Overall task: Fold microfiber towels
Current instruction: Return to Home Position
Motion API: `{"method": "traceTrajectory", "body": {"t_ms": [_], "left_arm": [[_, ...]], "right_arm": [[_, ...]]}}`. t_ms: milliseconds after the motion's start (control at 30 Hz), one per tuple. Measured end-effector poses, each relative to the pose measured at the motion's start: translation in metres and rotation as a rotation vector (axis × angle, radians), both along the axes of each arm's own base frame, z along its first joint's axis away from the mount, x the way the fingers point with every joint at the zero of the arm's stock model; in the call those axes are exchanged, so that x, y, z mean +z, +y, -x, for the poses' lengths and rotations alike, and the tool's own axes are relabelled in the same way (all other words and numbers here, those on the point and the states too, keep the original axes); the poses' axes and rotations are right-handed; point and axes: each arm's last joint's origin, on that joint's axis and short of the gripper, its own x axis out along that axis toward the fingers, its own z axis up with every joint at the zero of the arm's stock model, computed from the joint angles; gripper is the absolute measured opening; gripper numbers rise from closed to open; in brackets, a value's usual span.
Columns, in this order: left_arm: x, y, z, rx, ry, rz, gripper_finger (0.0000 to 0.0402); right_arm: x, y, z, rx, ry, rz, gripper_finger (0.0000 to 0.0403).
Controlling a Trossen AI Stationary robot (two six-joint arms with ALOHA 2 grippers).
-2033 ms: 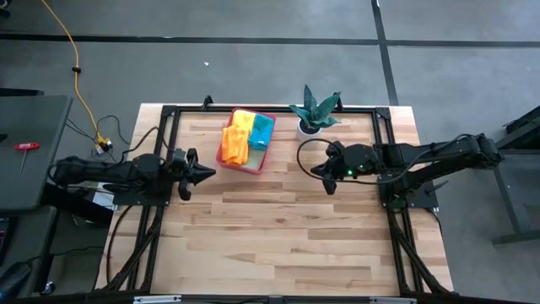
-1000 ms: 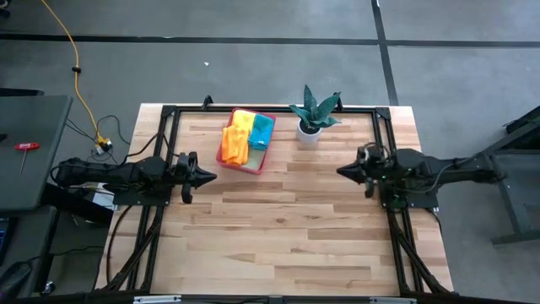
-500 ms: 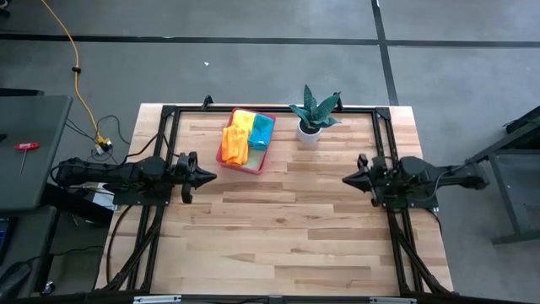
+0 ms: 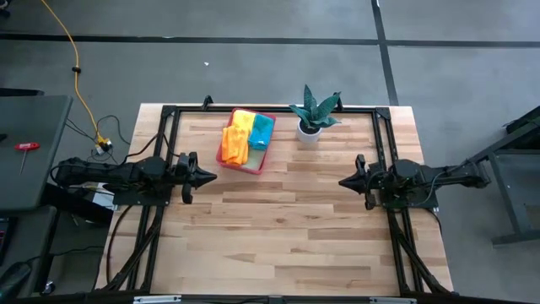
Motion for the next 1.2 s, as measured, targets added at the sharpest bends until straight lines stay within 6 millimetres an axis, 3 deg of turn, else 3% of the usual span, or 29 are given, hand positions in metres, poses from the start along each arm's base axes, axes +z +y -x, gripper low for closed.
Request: {"method": "traceTrajectory", "body": {"t_ms": [633, 1200], "left_arm": [[0.0000, 0.0000, 0.0000, 0.001, 0.000, 0.001, 0.0001], [0.0000, 0.0000, 0.0000, 0.001, 0.000, 0.000, 0.0000]], "right_arm": [[0.0000, 0.0001, 0.0001, -0.001, 0.027, -0.306, 0.0000], [0.0000, 0.0001, 0.0001, -0.002, 0.028, -0.303, 0.0000]]}}
